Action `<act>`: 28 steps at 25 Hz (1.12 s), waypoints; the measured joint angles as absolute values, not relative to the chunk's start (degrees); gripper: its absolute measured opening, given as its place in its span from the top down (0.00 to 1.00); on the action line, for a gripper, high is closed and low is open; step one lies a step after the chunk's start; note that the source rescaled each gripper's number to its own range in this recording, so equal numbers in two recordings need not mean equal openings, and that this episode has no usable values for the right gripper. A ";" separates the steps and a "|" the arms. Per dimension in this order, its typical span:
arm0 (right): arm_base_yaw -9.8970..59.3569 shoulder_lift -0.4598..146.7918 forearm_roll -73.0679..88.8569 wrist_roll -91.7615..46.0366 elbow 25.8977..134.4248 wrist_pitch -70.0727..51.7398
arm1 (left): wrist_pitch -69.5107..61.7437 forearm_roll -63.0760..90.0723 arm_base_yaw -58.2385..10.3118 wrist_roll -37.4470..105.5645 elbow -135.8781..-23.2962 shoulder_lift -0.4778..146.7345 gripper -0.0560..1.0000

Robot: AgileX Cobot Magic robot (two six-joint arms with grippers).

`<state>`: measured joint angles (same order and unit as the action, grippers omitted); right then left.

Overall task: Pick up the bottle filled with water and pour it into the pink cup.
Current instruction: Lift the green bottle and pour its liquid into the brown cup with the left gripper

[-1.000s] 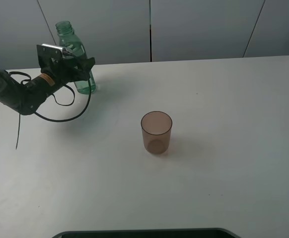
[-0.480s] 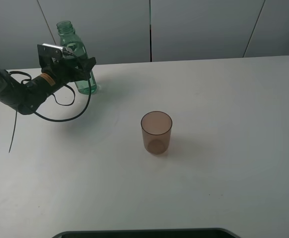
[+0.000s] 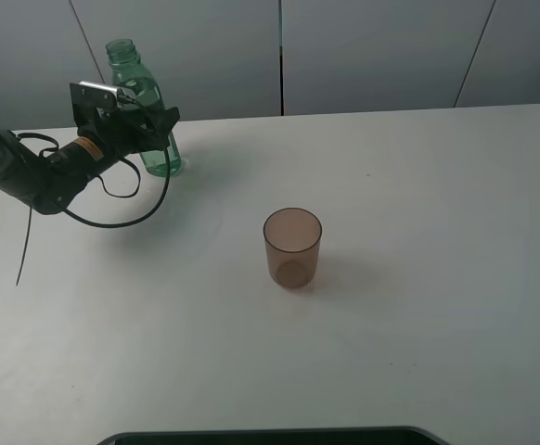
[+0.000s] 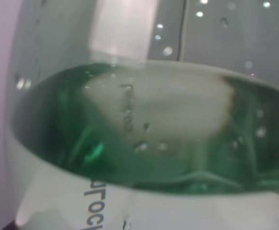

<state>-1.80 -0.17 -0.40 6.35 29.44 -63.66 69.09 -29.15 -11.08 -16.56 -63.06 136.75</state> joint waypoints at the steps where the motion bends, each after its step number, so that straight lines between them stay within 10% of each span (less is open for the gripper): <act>1: -1.80 -0.17 -0.40 6.35 29.44 -63.66 | 69.09 -29.75 -11.08 -17.06 -63.06 136.62 0.93; 28: -1.80 -0.17 -0.40 6.35 29.44 -63.66 | 60.68 -68.45 -16.09 -34.06 -62.63 116.08 0.93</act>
<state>-1.80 -0.17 -0.40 6.35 29.44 -63.66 60.68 -68.45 -16.09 -34.06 -62.63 116.08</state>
